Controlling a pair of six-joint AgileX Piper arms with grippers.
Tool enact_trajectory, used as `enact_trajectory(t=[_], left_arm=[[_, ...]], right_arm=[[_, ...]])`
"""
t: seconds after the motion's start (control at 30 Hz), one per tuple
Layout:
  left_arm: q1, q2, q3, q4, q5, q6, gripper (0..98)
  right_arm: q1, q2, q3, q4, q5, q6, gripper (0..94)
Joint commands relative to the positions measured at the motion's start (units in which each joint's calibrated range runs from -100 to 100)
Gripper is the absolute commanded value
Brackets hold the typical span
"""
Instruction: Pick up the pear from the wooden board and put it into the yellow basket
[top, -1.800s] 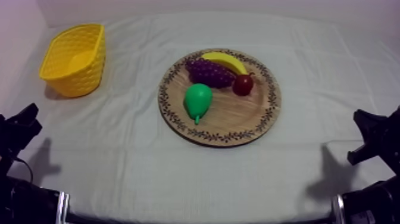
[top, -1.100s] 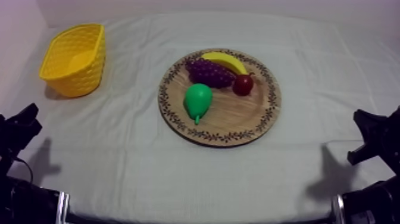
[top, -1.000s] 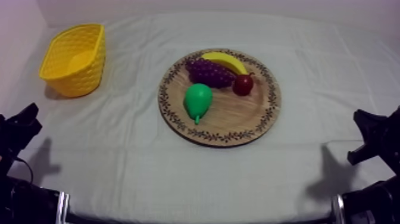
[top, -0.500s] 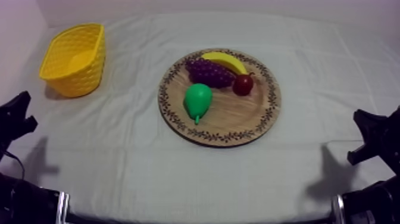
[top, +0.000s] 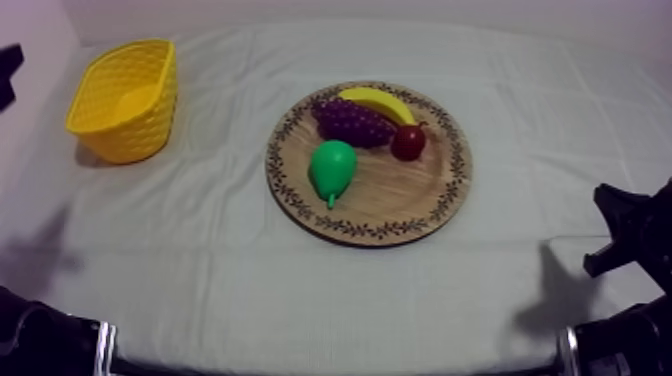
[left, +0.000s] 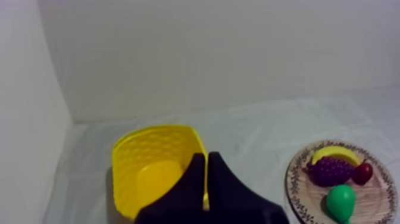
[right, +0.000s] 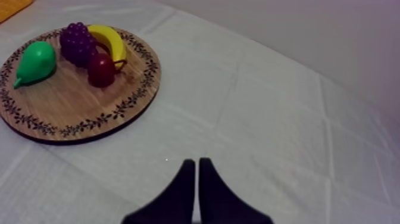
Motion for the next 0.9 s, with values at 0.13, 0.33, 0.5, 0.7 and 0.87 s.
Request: enact_trajectory(t=[0.13,0.33,0.5,0.7,0.87], left_arm=[[1.8,15.0,-21.7,-0.17,4.9,0.7,0.0],[4.0,22.1,-27.1,-0.33,8.7,2.3,0.0],[7.1,26.8,-29.7,-2.34,12.5,5.3,0.0],[12.6,32.0,-33.4,-5.55,16.7,9.1,0.0],[18.2,36.1,-34.9,-7.77,18.4,12.3,0.0]], right_arm=[[0.0,0.0,0.0,0.0,0.0,0.0,0.5],[0.0,0.0,0.0,0.0,0.0,0.0,0.5],[0.0,0.0,0.0,0.0,0.0,0.0,0.5],[0.0,0.0,0.0,0.0,0.0,0.0,0.5],[0.0,0.0,0.0,0.0,0.0,0.0,0.5]])
